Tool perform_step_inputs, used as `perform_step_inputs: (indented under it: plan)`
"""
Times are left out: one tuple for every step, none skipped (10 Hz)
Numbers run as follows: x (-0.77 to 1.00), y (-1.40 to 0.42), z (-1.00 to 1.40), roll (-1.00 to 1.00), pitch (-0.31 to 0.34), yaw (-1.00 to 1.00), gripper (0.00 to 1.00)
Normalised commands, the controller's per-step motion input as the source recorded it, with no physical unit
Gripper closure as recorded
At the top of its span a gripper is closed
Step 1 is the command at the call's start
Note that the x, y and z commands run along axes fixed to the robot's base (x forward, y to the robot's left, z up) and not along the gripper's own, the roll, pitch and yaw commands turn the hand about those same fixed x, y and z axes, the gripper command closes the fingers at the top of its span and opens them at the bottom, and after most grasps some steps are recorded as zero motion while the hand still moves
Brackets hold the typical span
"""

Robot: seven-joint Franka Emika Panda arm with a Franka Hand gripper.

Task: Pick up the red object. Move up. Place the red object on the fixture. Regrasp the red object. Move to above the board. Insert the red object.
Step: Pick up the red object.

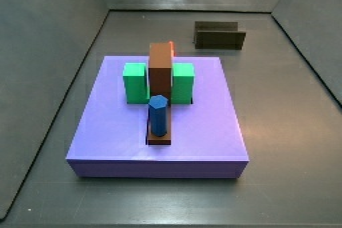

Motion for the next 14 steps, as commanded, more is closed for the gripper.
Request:
perform_step_inputs:
  plan:
    - [0.0, -0.03, 0.0, 0.0, 0.0, 0.0, 0.0]
    - [0.0, -0.03, 0.0, 0.0, 0.0, 0.0, 0.0]
    - [0.0, -0.09, -0.06, -0.02, 0.0, 0.0, 0.0]
    - [0.0, -0.13, -0.08, -0.03, 0.0, 0.0, 0.0]
    - [0.0, -0.11, -0.09, -0.04, 0.0, 0.0, 0.0]
    - [0.0, -0.09, -0.08, -0.04, 0.0, 0.0, 0.0]
    - [0.0, -0.1, -0.09, -0.04, 0.0, 0.0, 0.0]
    - [0.0, -0.08, -0.09, -0.05, 0.0, 0.0, 0.0]
    - [0.0, -0.1, -0.09, -0.06, 0.0, 0.0, 0.0]
    - [0.0, -0.14, -0.12, -0.07, 0.0, 0.0, 0.0]
    - [0.0, -0.2, -0.11, -0.05, 0.0, 0.0, 0.0]
    - [0.0, -0.24, -0.15, -0.07, 0.0, 0.0, 0.0]
    - [0.0, -0.25, -0.22, -0.08, -0.017, 0.0, 0.0]
    - [0.0, -0.25, -0.3, -0.07, -0.02, 0.0, 0.0]
